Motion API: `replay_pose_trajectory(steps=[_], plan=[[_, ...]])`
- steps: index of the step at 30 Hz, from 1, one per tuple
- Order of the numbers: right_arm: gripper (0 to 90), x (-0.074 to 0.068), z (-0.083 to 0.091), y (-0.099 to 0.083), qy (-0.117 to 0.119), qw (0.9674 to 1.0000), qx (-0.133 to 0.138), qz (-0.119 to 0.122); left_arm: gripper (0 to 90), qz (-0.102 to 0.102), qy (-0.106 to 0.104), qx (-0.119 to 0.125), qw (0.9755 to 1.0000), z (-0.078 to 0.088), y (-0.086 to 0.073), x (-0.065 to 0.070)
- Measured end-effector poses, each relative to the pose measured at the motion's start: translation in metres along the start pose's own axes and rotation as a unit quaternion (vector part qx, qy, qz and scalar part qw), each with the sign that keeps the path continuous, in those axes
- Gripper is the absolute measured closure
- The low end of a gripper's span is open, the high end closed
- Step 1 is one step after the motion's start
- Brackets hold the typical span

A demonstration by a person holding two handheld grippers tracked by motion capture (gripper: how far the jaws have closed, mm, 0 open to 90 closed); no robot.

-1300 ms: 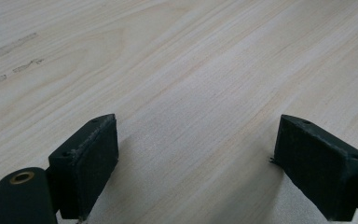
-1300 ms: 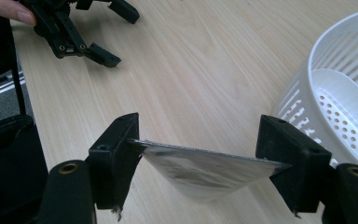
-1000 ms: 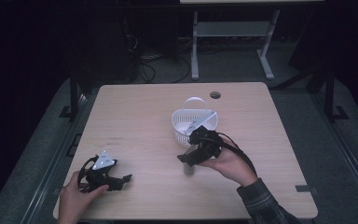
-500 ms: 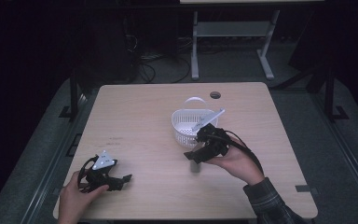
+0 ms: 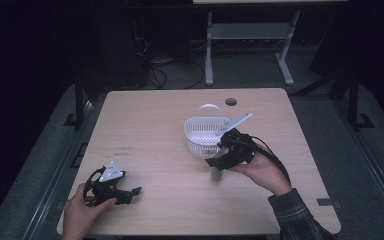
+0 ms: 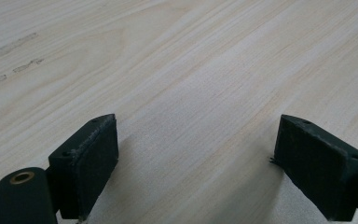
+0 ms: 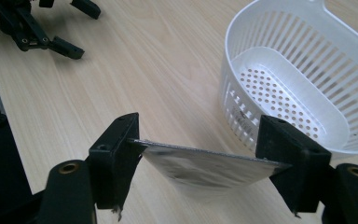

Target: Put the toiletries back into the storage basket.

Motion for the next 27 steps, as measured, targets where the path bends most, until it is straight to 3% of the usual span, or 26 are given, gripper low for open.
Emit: replay_pose_trajectory(steps=[27], plan=[[30.5, 0.037, 0.022, -0.004, -0.027, 0.9992, 0.005, -0.028, 12.6, -0.001, 0.000, -0.001, 1.0000, 0.000, 0.000, 0.000]])
Point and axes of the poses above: each handheld gripper's, and its own axes: z roughly backward along the jaws, y roughly out of its top, x roughly to its right, the point moved 7 cm from there along -z, roughly forward along the jaws
